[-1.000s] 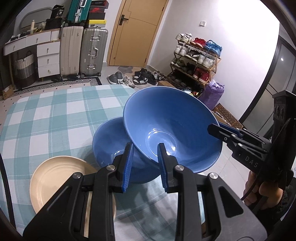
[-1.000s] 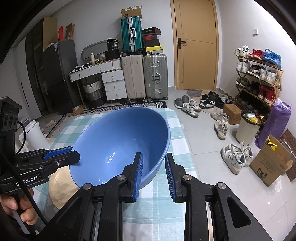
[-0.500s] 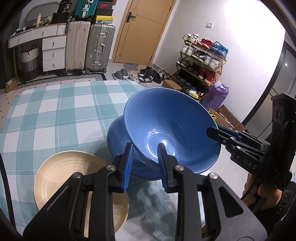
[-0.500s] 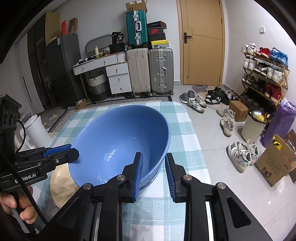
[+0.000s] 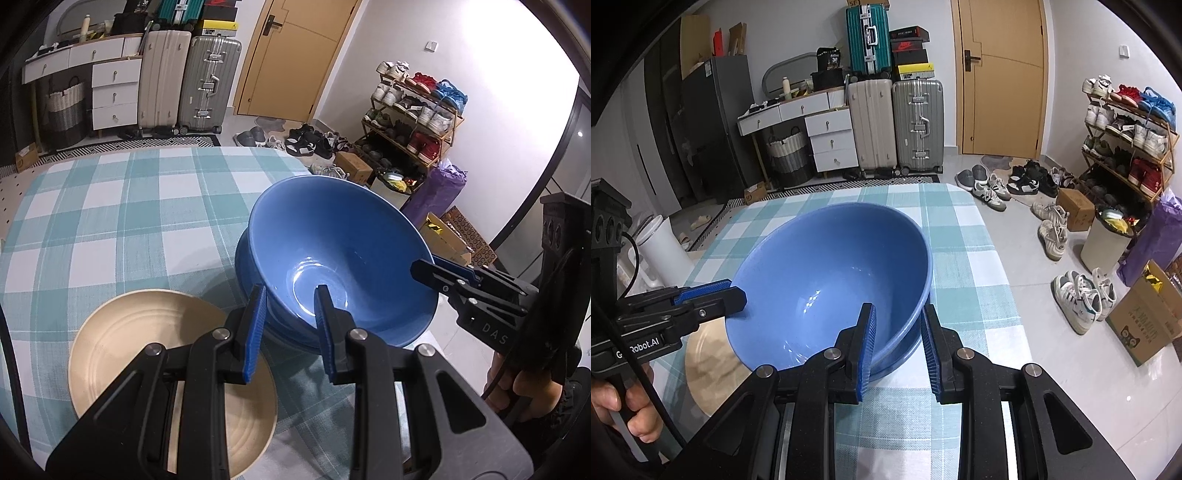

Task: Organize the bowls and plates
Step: 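Lower the held bowl into the nested bowls and open both tools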

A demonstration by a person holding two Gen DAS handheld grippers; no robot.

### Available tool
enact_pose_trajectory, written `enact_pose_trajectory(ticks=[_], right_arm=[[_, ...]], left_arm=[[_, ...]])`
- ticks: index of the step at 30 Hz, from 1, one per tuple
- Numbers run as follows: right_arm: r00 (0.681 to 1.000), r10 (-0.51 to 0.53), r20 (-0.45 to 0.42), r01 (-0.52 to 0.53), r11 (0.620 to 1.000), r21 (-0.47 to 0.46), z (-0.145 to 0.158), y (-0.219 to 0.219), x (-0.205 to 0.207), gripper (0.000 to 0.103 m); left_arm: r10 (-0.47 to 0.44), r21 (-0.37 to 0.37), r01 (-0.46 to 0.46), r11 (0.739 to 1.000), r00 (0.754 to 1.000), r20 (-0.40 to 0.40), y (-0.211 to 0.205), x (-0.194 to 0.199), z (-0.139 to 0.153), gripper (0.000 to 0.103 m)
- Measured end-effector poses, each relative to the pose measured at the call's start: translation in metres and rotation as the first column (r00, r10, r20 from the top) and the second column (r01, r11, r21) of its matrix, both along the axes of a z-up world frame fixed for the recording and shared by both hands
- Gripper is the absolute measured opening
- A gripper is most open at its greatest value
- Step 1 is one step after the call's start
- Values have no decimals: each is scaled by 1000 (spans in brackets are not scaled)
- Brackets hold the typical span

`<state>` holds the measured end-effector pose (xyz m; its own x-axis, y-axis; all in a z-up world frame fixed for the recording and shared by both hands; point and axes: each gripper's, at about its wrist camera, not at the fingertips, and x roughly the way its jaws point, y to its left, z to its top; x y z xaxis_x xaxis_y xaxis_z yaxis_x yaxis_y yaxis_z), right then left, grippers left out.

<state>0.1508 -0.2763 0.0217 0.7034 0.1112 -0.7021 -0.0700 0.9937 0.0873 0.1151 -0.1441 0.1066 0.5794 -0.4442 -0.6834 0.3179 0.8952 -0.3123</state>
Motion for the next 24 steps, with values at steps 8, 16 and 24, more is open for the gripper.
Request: enact_pose_trajectory(ticks=[8,16,24], right_arm=[[1000,2,-31,-3,1000,-6,-16,3,14,25],[999,4,-48,-5,1000,-14,-30,7,20,25],[998,2,-59,-4,999,-33,-40,8,23,25]], left_arm=[[7,9,-7,1000,1000,-24,1,14,-19,23],[14,28,-14,1000,1000,-26,0,22,-30,23],[15,67,-14,998,1000,-15,-6,27,-36,24]])
